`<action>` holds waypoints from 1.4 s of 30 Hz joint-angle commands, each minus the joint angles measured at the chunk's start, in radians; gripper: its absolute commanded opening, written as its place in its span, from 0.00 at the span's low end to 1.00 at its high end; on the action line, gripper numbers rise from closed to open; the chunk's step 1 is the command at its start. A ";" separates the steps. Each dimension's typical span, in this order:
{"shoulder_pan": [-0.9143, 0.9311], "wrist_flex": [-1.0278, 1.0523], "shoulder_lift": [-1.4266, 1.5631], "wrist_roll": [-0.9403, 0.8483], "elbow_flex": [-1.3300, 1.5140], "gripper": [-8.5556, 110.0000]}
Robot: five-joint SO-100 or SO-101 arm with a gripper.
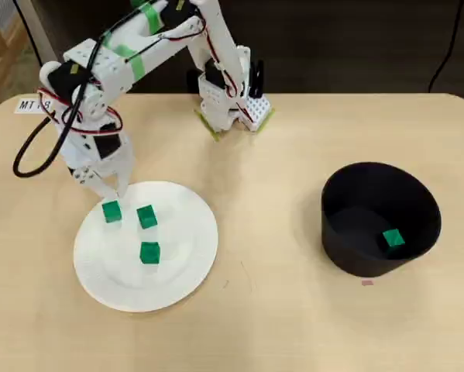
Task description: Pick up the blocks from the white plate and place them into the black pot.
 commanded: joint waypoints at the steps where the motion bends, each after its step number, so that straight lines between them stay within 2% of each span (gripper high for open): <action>1: -0.002 0.012 -0.002 -0.026 -0.052 0.32; 7: -0.002 0.041 -0.020 -0.049 -0.052 0.38; 13: 0.018 0.063 -0.063 -0.092 -0.041 0.39; 42: 0.008 0.063 -0.160 -0.190 -0.025 0.32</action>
